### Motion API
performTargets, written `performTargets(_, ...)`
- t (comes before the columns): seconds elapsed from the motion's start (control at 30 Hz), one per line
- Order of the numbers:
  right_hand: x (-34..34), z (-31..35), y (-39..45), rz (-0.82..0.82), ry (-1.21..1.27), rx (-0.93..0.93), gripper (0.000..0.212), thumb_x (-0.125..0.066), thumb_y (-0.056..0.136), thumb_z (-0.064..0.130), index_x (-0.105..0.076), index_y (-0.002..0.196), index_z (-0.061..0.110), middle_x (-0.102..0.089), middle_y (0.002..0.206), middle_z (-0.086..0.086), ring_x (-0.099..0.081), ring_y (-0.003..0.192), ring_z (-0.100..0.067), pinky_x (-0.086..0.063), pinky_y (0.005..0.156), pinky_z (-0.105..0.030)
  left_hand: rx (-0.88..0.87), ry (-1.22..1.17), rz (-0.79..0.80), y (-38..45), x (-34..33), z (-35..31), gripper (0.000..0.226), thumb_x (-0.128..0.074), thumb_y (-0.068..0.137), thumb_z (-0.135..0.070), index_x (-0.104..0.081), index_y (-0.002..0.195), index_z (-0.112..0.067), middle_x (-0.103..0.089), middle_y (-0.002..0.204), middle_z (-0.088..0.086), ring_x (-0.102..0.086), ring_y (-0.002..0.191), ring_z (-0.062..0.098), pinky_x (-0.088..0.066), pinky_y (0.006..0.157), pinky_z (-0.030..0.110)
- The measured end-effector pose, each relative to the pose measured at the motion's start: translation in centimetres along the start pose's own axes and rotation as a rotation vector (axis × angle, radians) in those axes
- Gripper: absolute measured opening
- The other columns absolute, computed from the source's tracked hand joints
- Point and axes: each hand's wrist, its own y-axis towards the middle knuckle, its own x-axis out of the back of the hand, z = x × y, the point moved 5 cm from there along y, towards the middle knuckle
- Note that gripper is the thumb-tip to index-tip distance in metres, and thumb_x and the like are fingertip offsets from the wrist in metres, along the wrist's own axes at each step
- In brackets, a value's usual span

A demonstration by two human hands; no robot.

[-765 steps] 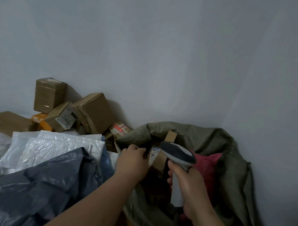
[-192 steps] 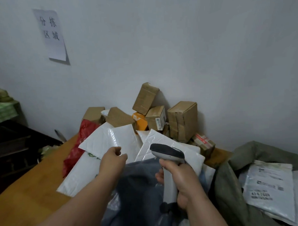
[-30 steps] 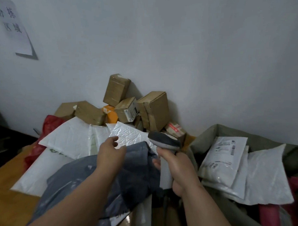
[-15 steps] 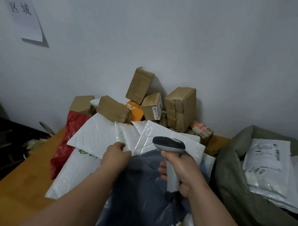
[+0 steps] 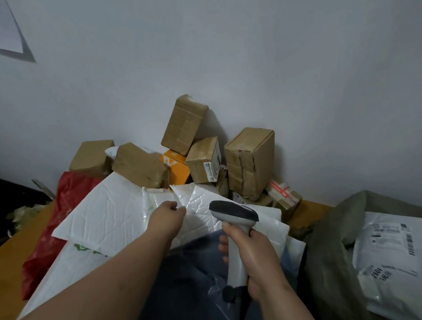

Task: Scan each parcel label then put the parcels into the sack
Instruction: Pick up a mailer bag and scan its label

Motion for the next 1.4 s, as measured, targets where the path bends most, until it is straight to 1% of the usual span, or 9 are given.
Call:
performTargets(0.2, 0.1, 0.6, 2.8, -0.007, -0.019, 0.028, 0.019, -0.077, 0.082, 0.039, -0.074, 0.092, 0.023, -0.078, 0.082, 0.005, -0.074, 0.079, -0.011, -0.056, 0.079, -0.034, 0.174, -0.118, 0.043, 2.4, -2.4, -1.0, 0.049, -0.032, 0.106, -0.042, -0.048, 0.145, -0.016, -0.051, 0.139, 0.014, -0.049, 0.122, 0.034, -0.043, 0.101, 0.044)
performTargets(0.4, 0.1, -0.6, 4.1, -0.018, -0.029, -0.017, 0.022, -0.079, 0.079, 0.039, -0.075, 0.088, 0.019, -0.078, 0.078, 0.002, -0.074, 0.083, -0.018, -0.057, 0.092, -0.046, 0.245, -0.236, 0.031, 3.3, -2.9, -0.6, 0.043, -0.053, 0.100, -0.041, -0.061, 0.126, -0.009, -0.060, 0.128, 0.017, -0.054, 0.116, 0.037, -0.046, 0.100, 0.045)
performTargets(0.6, 0.4, -0.4, 4.2, -0.026, 0.013, -0.025, 0.020, -0.078, 0.083, 0.036, -0.074, 0.096, 0.022, -0.078, 0.079, 0.008, -0.075, 0.079, -0.010, -0.056, 0.077, -0.033, -0.163, -0.317, -0.282, 1.0, -0.6, -3.4, 0.019, -0.064, 0.095, -0.026, -0.074, 0.110, -0.022, -0.065, 0.094, -0.011, -0.056, 0.088, 0.002, -0.043, 0.071, 0.024)
performTargets(0.73, 0.4, 0.6, 3.1, -0.016, 0.031, -0.012, 0.018, -0.077, 0.084, 0.034, -0.073, 0.094, 0.020, -0.078, 0.077, 0.006, -0.074, 0.082, -0.014, -0.055, 0.076, -0.033, -0.377, -0.268, -0.482, -2.1, 2.6, -5.9, 0.021, -0.069, 0.092, -0.018, -0.063, 0.084, -0.036, -0.063, 0.086, -0.015, -0.061, 0.082, 0.004, -0.046, 0.064, 0.016)
performTargets(0.87, 0.3, 1.9, 1.2, -0.005, 0.102, 0.025, 0.020, -0.075, 0.086, 0.035, -0.073, 0.092, 0.016, -0.078, 0.075, 0.000, -0.074, 0.084, -0.021, -0.055, 0.076, -0.036, -0.542, -0.192, -0.574, -5.5, 4.9, -7.1, 0.027, -0.070, 0.091, -0.017, -0.053, 0.099, -0.035, -0.060, 0.090, -0.015, -0.058, 0.076, -0.004, -0.042, 0.058, 0.009)
performTargets(1.03, 0.4, 3.3, -1.3, 0.028, 0.284, 0.051, 0.026, -0.072, 0.089, 0.036, -0.070, 0.104, 0.015, -0.079, 0.086, -0.007, -0.077, 0.080, -0.022, -0.056, 0.064, -0.032, -0.851, 0.096, -0.642, -10.6, 5.5, -7.2, 0.021, -0.072, 0.082, 0.008, -0.075, 0.088, -0.012, -0.067, 0.095, 0.002, -0.057, 0.093, 0.019, -0.039, 0.077, 0.015)
performTargets(1.17, 0.4, 4.0, -3.7, 0.092, 0.403, 0.065, 0.029, -0.073, 0.088, 0.037, -0.064, 0.112, 0.024, -0.079, 0.091, -0.008, -0.078, 0.079, -0.022, -0.060, 0.059, -0.031, -0.991, 0.195, -0.694, -14.5, 5.0, -6.6, 0.025, -0.081, 0.069, 0.015, -0.077, 0.075, -0.010, -0.062, 0.089, 0.003, -0.048, 0.093, 0.024, -0.044, 0.075, 0.039)
performTargets(1.33, 0.3, 3.4, -7.3, 0.053, 0.395, 0.140, 0.045, -0.083, 0.080, 0.024, -0.064, 0.121, 0.025, -0.077, 0.109, -0.006, -0.073, 0.101, -0.029, -0.058, 0.092, -0.054, -1.141, 0.324, -0.644, -18.8, 3.7, -5.1, 0.029, -0.088, 0.057, 0.013, -0.078, 0.072, -0.009, -0.061, 0.088, 0.010, -0.051, 0.089, 0.029, -0.039, 0.068, 0.025)
performTargets(1.4, 0.6, 3.4, -8.8, 0.014, 0.380, 0.195, 0.054, -0.084, 0.075, 0.006, -0.062, 0.121, 0.024, -0.076, 0.108, -0.006, -0.073, 0.099, -0.029, -0.057, 0.091, -0.056, -1.181, 0.319, -0.594, -20.4, 3.4, -4.7, 0.030, -0.088, 0.057, 0.014, -0.078, 0.073, -0.009, -0.061, 0.090, 0.009, -0.051, 0.091, 0.028, -0.036, 0.073, 0.018)
